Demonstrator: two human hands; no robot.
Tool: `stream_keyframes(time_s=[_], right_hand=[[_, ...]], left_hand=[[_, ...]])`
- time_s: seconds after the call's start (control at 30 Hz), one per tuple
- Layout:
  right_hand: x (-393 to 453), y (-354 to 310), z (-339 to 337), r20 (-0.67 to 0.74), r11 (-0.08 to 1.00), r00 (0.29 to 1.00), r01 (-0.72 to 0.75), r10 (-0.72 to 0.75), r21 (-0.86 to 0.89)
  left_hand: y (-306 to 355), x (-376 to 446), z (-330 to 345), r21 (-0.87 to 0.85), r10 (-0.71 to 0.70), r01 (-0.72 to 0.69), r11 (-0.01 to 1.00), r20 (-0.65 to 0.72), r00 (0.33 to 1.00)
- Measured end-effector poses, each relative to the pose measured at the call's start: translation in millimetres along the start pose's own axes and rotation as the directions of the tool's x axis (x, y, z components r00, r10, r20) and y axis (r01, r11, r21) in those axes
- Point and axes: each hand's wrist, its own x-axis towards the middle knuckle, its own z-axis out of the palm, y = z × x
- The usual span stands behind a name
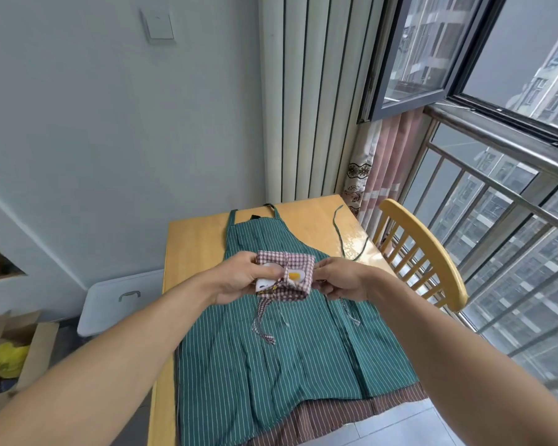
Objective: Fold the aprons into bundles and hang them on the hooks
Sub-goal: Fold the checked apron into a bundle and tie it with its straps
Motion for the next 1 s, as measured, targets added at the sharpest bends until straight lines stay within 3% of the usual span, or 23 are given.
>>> stream_keyframes(time_s=[0.1,0.2,0.27,0.33,0.47,0.6,0.77,0.9,1.0], right_hand=[[-5,9,4,0.007,0.999,1.000,-0.010,0.010,-0.048],[-16,10,13,0.164,0.991,0.986,0.003,0.019,-0.134],[-25,5,16,0.255,0.995,0.967,0.046,-0.021,-0.093],[-29,-1,16,0.277,0.995,0.958,0.090,-0.078,-0.031],[-28,2,16,0.189,0.995,0.978,0.092,-0.084,-0.036],[-24,8,23,0.047,0.997,0.996,0.077,-0.078,0.027],[-18,-10,40,-0.188,0.964,0.963,0.223,-0.194,0.145],[-9,-15,55,-0.398,0.952,0.911,0.211,-0.110,0.219],[-4,-14,60,-0.399,0.933,0.916,0.176,-0.040,0.313]], left_hand=[[0,5,0,-0.138,0.074,-0.107,0.985,-0.225,0.971],[-2,13,-7,-0.142,0.096,-0.183,0.973,-0.473,0.876],[-3,14,-10,-0.176,0.076,-0.196,0.965,-0.525,0.848],[-2,14,-10,-0.282,0.058,-0.225,0.933,-0.500,0.864],[3,11,-7,-0.424,0.051,-0.235,0.875,-0.400,0.915],[2,10,0,-0.368,0.092,-0.226,0.902,-0.348,0.933],[-2,14,13,-0.341,0.122,-0.252,0.906,-0.358,0.926],[-6,16,19,-0.316,0.148,-0.285,0.905,-0.395,0.907],[-10,16,22,-0.312,0.142,-0.285,0.906,-0.411,0.900]])
